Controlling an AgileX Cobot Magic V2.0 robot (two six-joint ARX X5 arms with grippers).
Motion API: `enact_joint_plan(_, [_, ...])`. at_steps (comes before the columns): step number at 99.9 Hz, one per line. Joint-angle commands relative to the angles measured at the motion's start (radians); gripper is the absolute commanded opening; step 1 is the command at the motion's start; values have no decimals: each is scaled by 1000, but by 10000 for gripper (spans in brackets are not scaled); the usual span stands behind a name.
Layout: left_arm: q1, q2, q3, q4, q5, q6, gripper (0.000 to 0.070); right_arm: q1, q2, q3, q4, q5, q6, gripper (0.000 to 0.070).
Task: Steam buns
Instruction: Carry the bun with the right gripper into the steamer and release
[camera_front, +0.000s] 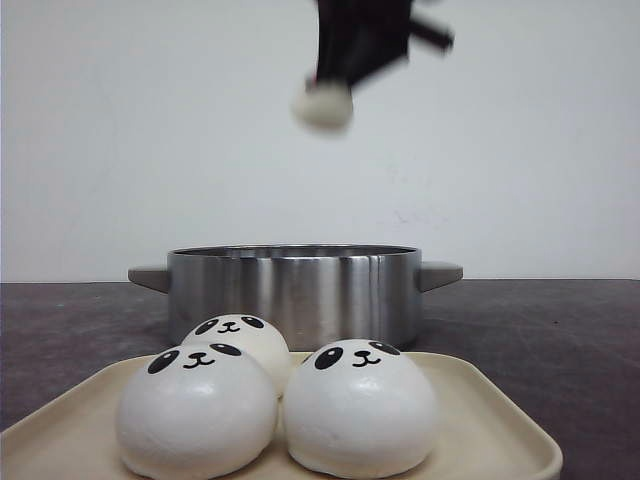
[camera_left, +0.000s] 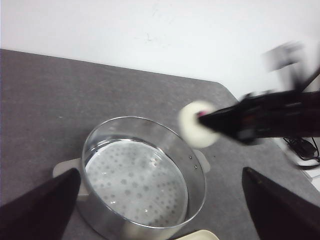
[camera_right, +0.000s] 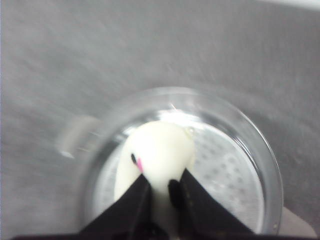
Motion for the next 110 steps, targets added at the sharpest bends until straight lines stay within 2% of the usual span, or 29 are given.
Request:
enact_joint_plan(1, [-8,5,14,10,-4,3,627,-4,74,13,28,9,-69,7])
enact_joint_plan(40, [-37,5,14,5,-4,3,627,-42,301,13,154,28,-82,19])
enact_joint_plan(45, [-38,5,14,5,-4,4,627,-42,310,13,156,29,-82,96])
enact_joint_plan(54, [-42,5,14,5,-4,4,627,-53,314,13,147,29,-82,351])
enact_joint_plan(57, [-43,5,14,4,-4,4,627,-53,316,13,146,29,-81,395])
enact_joint_plan(60, [-43,5,14,4,-4,4,627,-55,316,13,144,30,-80,410])
enact_joint_plan(87, [-43,5,14,-4,-4,3,627,-75,312,29,125,30,-35,412])
enact_joint_plan(101, [-44,8,14,-32,-4,3,626,-76,306,123,5,28,-31,403])
enact_joint_plan(105, [-47,11,14,-42,-4,3,626,-76,304,164,-47,26,-31,335])
enact_joint_plan(110, [-53,19,14,-54,-3,3,626,-72,291,212,-121,24,-33,139])
